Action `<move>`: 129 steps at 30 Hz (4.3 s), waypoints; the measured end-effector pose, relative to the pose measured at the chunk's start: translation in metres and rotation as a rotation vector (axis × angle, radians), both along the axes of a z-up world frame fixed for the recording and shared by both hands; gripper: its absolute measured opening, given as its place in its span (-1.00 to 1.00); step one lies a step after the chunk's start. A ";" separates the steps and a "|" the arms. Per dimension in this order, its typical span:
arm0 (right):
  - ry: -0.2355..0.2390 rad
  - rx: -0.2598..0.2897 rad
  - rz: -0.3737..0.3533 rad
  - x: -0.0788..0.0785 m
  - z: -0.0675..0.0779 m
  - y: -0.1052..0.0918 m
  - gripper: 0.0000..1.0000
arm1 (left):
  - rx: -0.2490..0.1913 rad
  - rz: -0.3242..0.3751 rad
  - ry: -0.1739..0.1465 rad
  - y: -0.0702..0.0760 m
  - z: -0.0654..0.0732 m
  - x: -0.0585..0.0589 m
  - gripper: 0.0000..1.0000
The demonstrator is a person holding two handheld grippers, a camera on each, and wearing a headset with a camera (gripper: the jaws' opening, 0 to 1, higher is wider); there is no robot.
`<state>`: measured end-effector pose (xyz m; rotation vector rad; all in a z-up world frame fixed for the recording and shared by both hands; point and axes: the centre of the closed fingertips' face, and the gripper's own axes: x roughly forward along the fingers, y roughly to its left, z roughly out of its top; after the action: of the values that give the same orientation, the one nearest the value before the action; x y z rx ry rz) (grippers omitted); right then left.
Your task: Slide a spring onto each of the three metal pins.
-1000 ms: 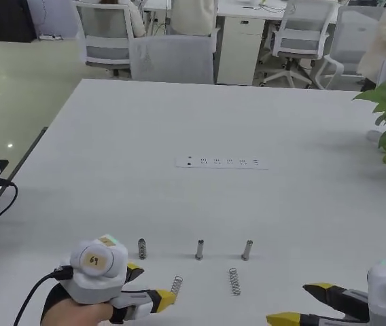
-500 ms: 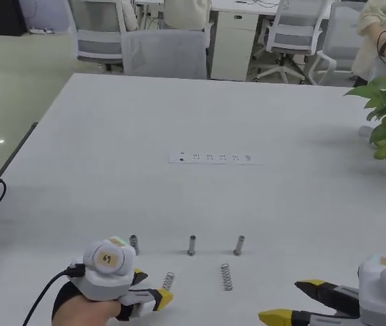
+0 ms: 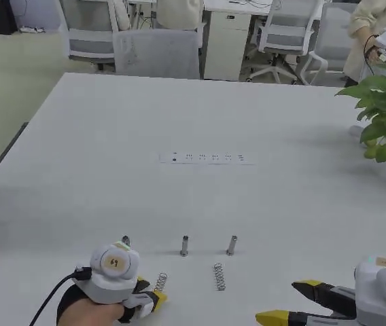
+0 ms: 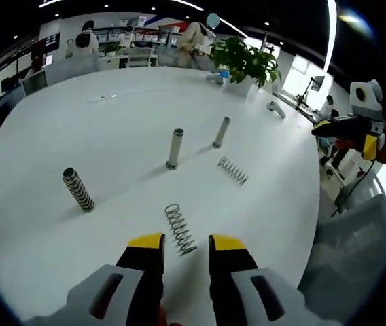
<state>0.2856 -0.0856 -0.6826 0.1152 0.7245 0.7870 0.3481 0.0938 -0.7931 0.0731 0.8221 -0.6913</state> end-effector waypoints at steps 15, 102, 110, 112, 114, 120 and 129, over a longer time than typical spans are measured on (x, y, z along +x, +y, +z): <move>-0.006 -0.002 0.023 0.001 0.002 0.008 0.40 | 0.093 -0.025 0.001 0.004 -0.012 0.002 -0.92; 0.019 0.097 0.184 0.018 -0.002 0.072 0.21 | 0.026 -0.106 -0.171 0.011 0.086 0.001 -0.96; 0.016 0.132 0.205 0.027 0.002 0.089 0.16 | 0.011 -0.155 -0.195 -0.011 0.098 -0.006 -0.96; 0.017 0.140 0.212 0.029 0.002 0.093 0.14 | 0.007 -0.166 -0.200 -0.016 0.100 -0.008 -0.96; 0.018 0.149 0.217 0.031 0.002 0.097 0.12 | 0.002 -0.176 -0.204 -0.020 0.102 -0.009 -0.96; 0.026 0.191 0.216 0.037 0.006 0.105 0.06 | -0.009 -0.200 -0.215 -0.031 0.107 -0.015 -0.96; 0.054 0.263 0.197 0.045 0.009 0.116 -0.05 | -0.021 -0.216 -0.228 -0.038 0.113 -0.019 -0.96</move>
<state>0.3307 0.0306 -0.6735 0.3061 0.6871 1.0699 0.3293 0.0557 -0.6801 0.2206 0.5927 -0.8774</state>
